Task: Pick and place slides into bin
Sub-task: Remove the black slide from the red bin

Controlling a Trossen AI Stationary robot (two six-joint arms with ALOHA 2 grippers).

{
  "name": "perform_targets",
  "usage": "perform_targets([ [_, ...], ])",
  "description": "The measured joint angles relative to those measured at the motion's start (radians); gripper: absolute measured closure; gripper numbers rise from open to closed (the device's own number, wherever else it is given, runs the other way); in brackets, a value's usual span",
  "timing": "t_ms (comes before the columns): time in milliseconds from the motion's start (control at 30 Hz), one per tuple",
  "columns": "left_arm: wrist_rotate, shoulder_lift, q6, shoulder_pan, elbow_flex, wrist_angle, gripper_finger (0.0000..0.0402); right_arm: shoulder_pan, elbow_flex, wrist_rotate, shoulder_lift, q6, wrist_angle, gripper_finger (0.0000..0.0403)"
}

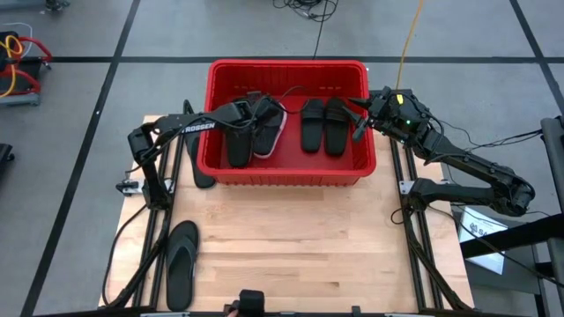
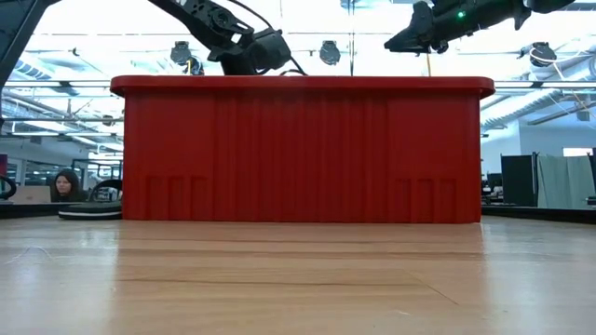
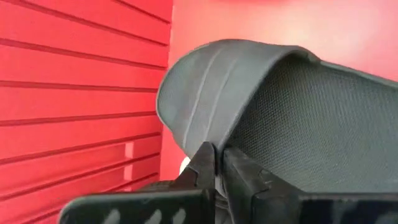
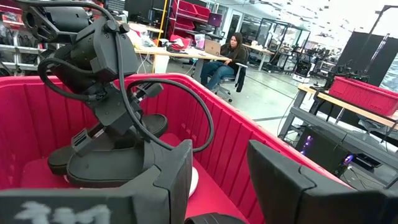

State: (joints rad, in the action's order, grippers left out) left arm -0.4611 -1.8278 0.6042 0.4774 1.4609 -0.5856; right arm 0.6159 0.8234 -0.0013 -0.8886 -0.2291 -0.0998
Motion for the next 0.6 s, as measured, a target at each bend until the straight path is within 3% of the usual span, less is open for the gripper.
perform_targets([
  [367,-0.006,0.011,-0.039,-0.003,0.001,0.006,0.0399,0.0,0.0,0.0,0.0,0.005,0.0,0.0259],
  [600,-0.041,0.088,-0.041,-0.023,0.001,0.019,0.0399,0.0,0.0,0.0,0.0,0.008,0.0,0.0259],
])
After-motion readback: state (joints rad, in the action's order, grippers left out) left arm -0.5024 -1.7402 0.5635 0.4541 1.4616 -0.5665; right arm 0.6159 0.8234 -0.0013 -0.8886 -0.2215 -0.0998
